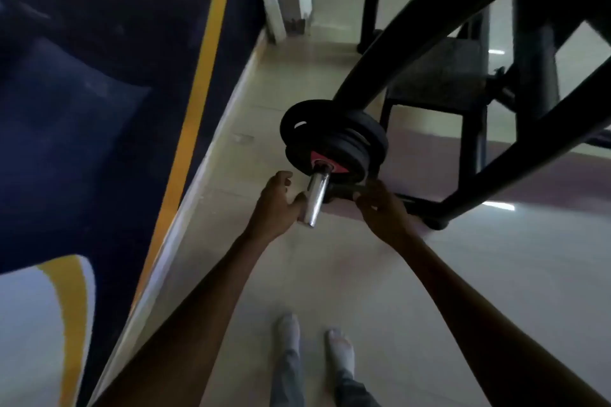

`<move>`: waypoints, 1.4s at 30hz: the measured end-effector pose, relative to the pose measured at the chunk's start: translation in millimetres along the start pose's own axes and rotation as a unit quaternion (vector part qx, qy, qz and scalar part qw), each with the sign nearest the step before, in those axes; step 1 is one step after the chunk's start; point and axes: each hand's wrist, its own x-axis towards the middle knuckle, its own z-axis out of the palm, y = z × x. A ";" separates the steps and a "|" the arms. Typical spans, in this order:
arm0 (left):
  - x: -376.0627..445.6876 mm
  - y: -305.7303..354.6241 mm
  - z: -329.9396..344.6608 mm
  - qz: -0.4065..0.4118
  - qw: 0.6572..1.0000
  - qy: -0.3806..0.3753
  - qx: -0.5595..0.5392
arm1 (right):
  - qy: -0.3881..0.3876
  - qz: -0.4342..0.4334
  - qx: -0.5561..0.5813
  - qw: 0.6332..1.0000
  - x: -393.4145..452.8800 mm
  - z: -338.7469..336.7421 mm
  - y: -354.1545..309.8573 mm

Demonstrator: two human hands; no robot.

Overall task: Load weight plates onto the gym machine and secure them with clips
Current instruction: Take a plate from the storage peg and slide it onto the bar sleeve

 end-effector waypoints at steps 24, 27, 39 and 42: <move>155.4 -98.0 6.6 0.140 0.987 -0.070 -0.036 | 0.169 0.054 -0.034 0.984 79.7 90.0 65.7; 144.2 -106.6 4.3 0.162 0.982 -0.102 0.005 | 0.143 0.046 -0.044 0.988 73.4 88.6 68.0; 24.5 -127.3 -7.7 0.052 0.987 -0.150 0.010 | 0.093 0.002 -0.023 0.995 -39.5 112.7 61.9; -18.4 -126.9 -11.5 0.056 0.988 -0.146 -0.004 | 0.091 0.007 -0.013 0.996 -79.1 107.5 58.9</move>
